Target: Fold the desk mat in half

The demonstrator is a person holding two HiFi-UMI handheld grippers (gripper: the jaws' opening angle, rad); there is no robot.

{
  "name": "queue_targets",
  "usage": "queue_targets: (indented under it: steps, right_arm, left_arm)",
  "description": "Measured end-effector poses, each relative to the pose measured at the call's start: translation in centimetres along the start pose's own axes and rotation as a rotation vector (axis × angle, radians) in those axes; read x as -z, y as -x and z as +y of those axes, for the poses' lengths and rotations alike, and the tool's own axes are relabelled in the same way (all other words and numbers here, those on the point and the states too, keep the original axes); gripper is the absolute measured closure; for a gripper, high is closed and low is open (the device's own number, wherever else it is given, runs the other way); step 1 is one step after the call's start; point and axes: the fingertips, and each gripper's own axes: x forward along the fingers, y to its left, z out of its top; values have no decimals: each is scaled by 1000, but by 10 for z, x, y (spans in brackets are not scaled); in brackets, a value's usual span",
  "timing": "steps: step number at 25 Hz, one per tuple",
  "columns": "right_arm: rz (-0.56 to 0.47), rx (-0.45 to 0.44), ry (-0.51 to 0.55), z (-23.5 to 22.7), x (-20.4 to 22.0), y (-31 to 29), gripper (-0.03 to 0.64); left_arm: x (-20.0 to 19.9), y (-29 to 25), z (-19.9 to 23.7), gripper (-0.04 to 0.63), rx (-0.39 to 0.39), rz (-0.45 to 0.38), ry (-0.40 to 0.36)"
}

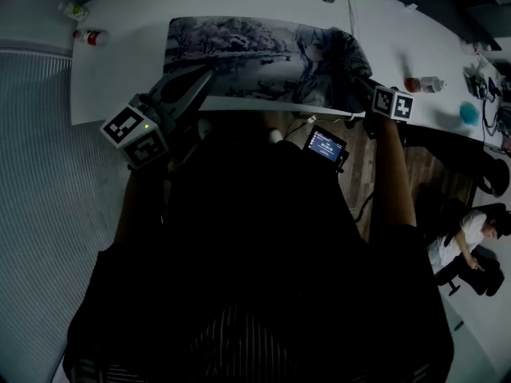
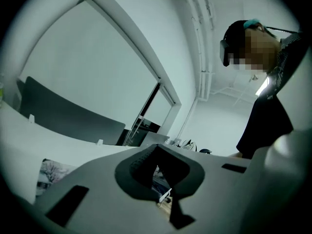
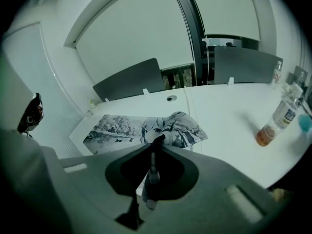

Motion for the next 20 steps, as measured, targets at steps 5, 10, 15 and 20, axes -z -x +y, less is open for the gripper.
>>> queue_targets:
  steps: [5, 10, 15, 20]
  right_arm:
    - [15, 70, -41, 30, -6, -22, 589]
    - [4, 103, -60, 67, -22, -40, 589]
    - [-9, 102, -54, 99, -46, -57, 589]
    - [-9, 96, -18, 142, -65, -79, 590]
  left_arm:
    - [-11, 62, 75, 588, -69, 11, -9]
    - [-18, 104, 118, 588, -52, 22, 26]
    - [-31, 128, 143, 588, -26, 12, 21]
    - [-38, 160, 176, 588, -22, 18, 44]
